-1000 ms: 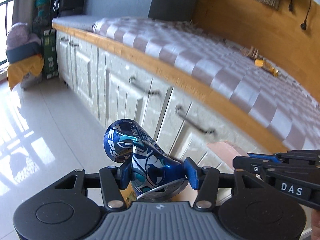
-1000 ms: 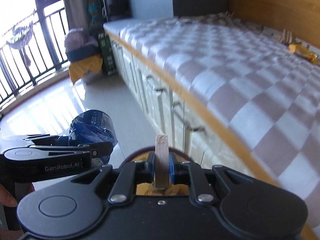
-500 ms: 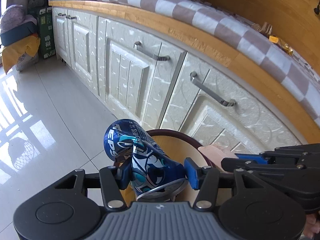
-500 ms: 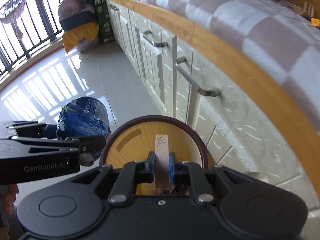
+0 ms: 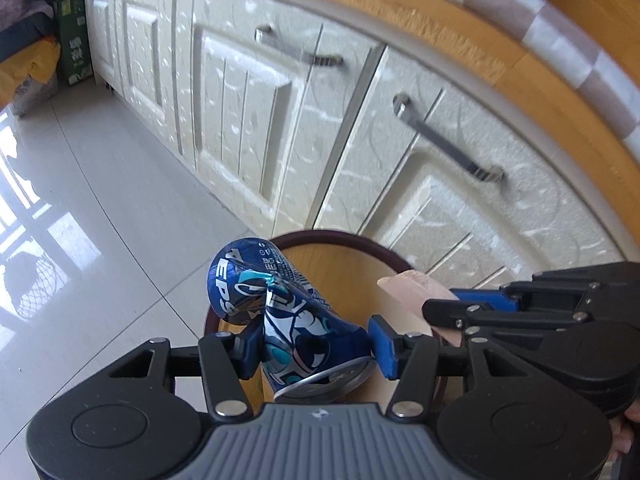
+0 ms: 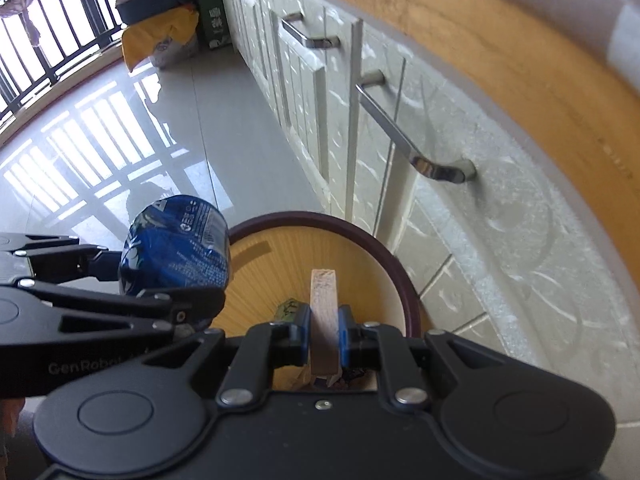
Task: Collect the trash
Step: 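Open the left tool to drop the blue can into the wastebasket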
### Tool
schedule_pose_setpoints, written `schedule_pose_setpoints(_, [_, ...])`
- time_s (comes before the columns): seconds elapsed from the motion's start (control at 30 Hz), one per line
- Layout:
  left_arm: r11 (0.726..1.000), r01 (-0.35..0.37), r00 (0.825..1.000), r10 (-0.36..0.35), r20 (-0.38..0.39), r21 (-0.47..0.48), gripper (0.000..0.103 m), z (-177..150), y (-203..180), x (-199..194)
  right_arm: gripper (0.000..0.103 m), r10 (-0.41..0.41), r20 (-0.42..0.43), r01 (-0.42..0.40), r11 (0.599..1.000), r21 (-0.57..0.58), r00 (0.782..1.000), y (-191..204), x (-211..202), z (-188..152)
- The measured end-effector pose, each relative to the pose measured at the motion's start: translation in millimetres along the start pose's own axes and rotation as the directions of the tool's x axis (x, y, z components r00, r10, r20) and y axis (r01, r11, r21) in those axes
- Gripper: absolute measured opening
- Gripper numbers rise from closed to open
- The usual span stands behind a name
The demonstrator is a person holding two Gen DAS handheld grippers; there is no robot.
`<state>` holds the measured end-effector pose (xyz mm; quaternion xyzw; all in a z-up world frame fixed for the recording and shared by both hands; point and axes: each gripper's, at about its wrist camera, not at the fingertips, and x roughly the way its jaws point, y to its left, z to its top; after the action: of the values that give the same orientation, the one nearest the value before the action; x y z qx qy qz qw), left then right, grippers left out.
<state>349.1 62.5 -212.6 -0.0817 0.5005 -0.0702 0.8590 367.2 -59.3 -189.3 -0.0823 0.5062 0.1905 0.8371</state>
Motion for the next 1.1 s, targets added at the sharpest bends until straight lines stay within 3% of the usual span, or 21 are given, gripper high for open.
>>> schedule_pose_setpoints(0.17, [0.999, 0.029, 0.993, -0.027, -0.112, 0.017, 0.055, 2.2, 6.1, 27.9, 0.015, -0.021, -0.055, 0.019, 0.999, -0.029, 0.998, -8.4, 19.3, -1.0])
schedule_pose_setpoints(0.37, [0.998, 0.057, 0.971, -0.046, -0.235, 0.039, 0.055, -4.5, 8.0, 57.2, 0.015, -0.012, -0.102, 0.009, 1.000, -0.026, 0.995, -16.2, 38.5, 1.5])
schedule_pose_setpoints(0.63, [0.999, 0.035, 0.958, -0.025, -0.287, 0.033, 0.056, -10.0, 16.7, 65.8, 0.015, 0.010, -0.122, -0.015, 0.999, -0.044, 0.993, -7.9, 54.4, 7.5])
schedule_pose_setpoints(0.77, [0.998, 0.050, 0.947, -0.038, -0.318, 0.031, 0.067, -14.4, 21.0, 67.4, 0.015, 0.010, -0.111, -0.016, 0.999, -0.049, 0.994, -5.7, 57.9, 13.2])
schedule_pose_setpoints(0.97, [0.997, 0.070, 0.943, -0.054, -0.328, 0.039, 0.068, -14.4, 22.1, 62.8, 0.015, 0.017, -0.088, -0.020, 1.000, -0.023, 0.996, -4.2, 60.1, 22.5])
schedule_pose_setpoints(1.1, [0.997, 0.070, 0.943, -0.052, -0.328, 0.044, 0.073, -14.2, 22.3, 61.8, 0.022, 0.008, -0.072, -0.011, 0.999, -0.030, 0.997, -1.4, 62.0, 26.0])
